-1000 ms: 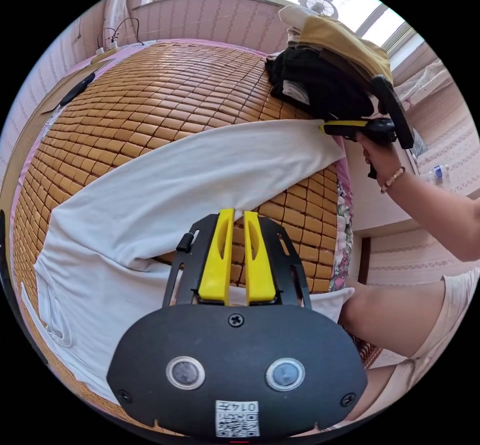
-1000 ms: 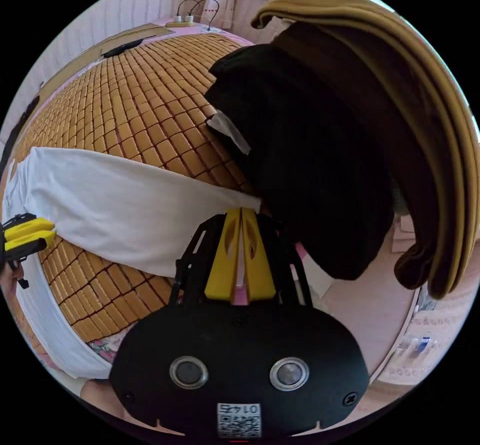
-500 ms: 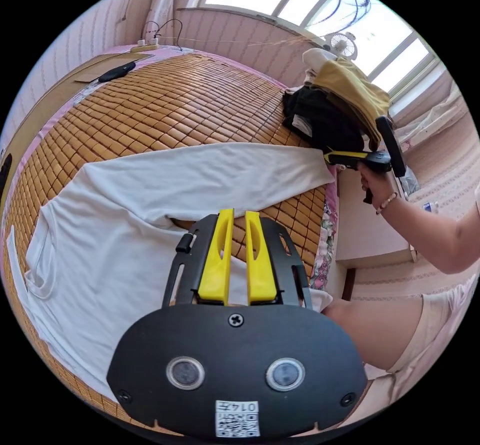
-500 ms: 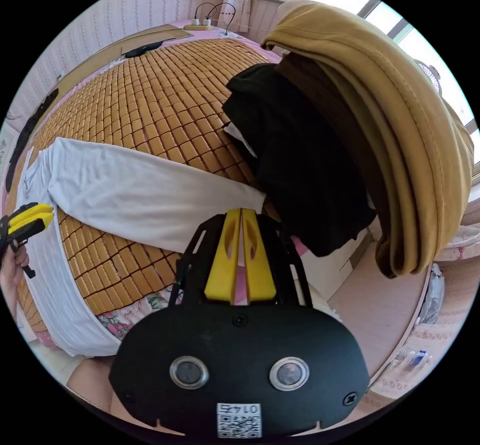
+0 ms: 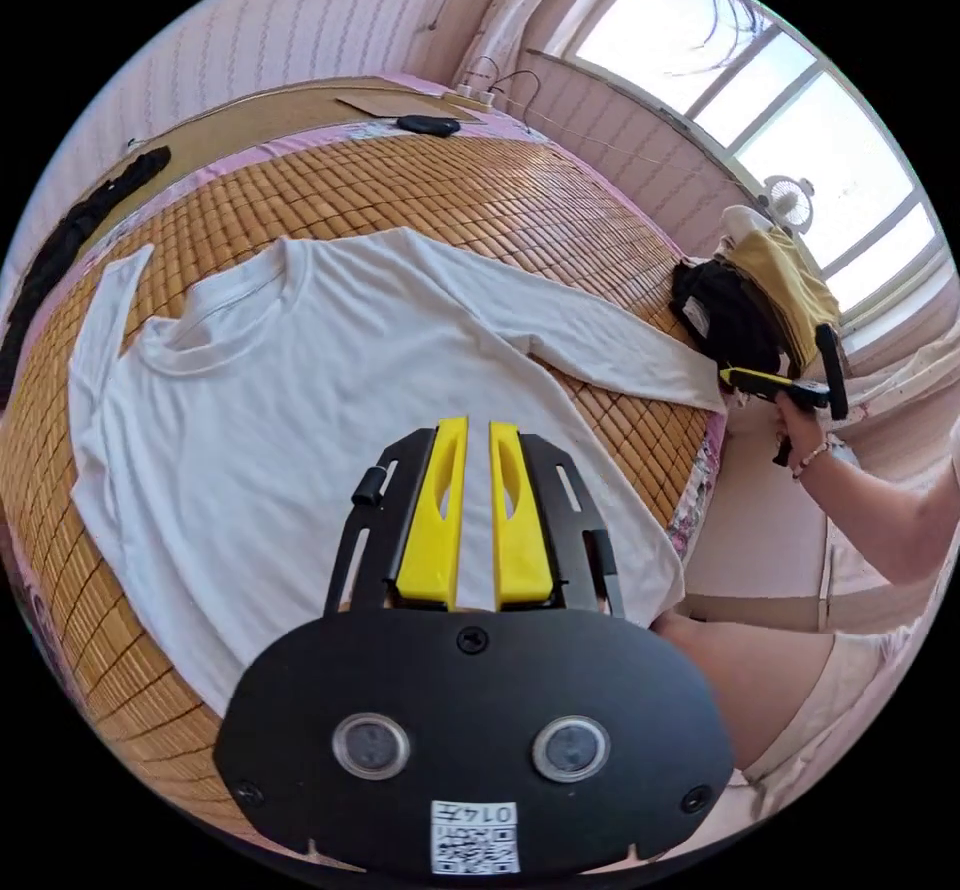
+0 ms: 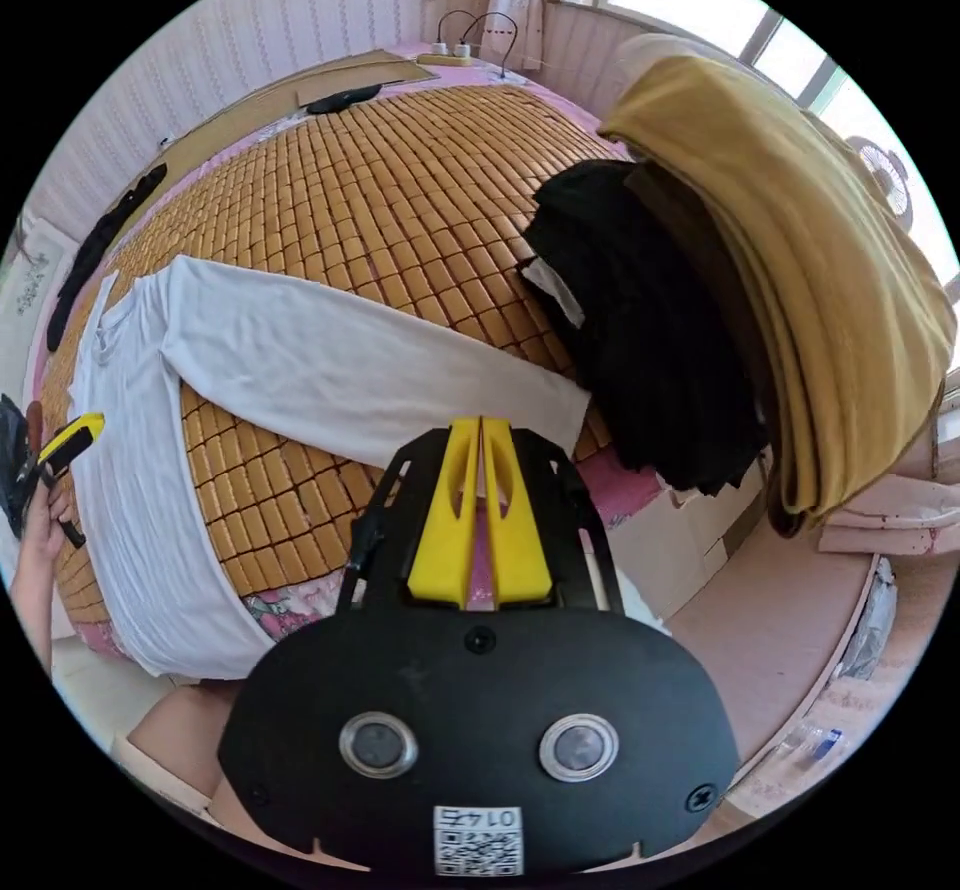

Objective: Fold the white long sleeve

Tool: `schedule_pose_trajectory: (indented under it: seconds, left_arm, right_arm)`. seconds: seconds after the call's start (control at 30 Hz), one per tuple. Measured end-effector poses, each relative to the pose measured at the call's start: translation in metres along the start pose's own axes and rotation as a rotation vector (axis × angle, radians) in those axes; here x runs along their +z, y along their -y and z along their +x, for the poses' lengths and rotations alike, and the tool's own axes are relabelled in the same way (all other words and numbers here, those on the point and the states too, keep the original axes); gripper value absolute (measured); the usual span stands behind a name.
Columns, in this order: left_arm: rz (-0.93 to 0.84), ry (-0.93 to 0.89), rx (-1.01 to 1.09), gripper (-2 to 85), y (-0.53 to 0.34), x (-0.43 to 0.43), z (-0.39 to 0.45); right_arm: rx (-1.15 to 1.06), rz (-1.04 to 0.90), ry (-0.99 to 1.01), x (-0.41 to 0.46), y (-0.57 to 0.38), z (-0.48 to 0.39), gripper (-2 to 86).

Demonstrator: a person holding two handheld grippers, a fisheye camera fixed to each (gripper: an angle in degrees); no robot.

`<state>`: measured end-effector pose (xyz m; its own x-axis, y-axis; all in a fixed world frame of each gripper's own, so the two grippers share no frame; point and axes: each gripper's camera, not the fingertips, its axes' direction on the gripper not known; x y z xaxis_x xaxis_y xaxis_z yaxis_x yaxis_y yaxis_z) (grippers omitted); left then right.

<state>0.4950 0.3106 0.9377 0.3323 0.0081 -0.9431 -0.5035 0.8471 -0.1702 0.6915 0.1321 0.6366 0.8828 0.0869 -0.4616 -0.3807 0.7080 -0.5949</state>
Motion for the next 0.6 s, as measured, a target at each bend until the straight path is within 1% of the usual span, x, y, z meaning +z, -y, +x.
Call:
schedule_pose_trajectory:
  seconds: [0.03,0.1,0.13,0.2,0.23,0.27,0.3,0.33,0.4,0.43,0.5,0.53,0.6]
  left_arm:
    - [0.012,0.031,-0.032,4.6,-0.005,-0.012,-0.010]
    - [0.056,0.159,-0.160,4.3,-0.025,-0.060,-0.057]
    - [0.067,0.199,-0.194,4.2,-0.030,-0.072,-0.069]
    - [0.126,0.348,-0.318,4.0,-0.053,-0.123,-0.114]
    - [0.140,0.378,-0.345,3.9,-0.059,-0.135,-0.124]
    - [0.161,0.428,-0.408,3.9,-0.071,-0.156,-0.143]
    - [0.183,0.441,-0.479,4.1,-0.082,-0.172,-0.161]
    - [0.197,0.432,-0.508,4.1,-0.088,-0.179,-0.168]
    - [0.223,0.362,-0.575,4.8,-0.099,-0.194,-0.188]
    - [0.217,0.354,-0.586,4.9,-0.100,-0.197,-0.191]
    - [0.175,0.346,-0.617,5.0,-0.100,-0.203,-0.199]
    - [0.167,0.336,-0.621,5.0,-0.101,-0.204,-0.201]
    - [0.132,0.280,-0.619,4.9,-0.103,-0.208,-0.206]
  right_arm:
    - [-0.035,0.010,0.027,-0.004,0.007,-0.010,-0.8]
    - [-0.199,0.038,0.142,-0.014,0.038,-0.061,-0.7]
    - [-0.241,0.044,0.172,-0.014,0.047,-0.076,-0.6]
    - [-0.464,0.047,0.263,-0.014,0.085,-0.150,-0.3]
    - [-0.506,0.038,0.261,-0.013,0.096,-0.169,-0.2]
    - [-0.584,0.043,0.288,-0.013,0.116,-0.209,0.1]
    - [-0.674,0.062,0.381,-0.016,0.135,-0.249,0.5]
    - [-0.717,0.065,0.436,-0.019,0.144,-0.269,0.6]
    - [-0.857,0.079,0.606,-0.032,0.176,-0.353,2.3]
    - [-0.882,0.077,0.615,-0.035,0.183,-0.375,2.9]
    - [-0.971,0.031,0.606,-0.047,0.202,-0.461,6.3]
    - [-0.999,0.023,0.613,-0.049,0.205,-0.481,6.4]
    - [-1.065,-0.027,0.595,-0.048,0.211,-0.546,7.0]
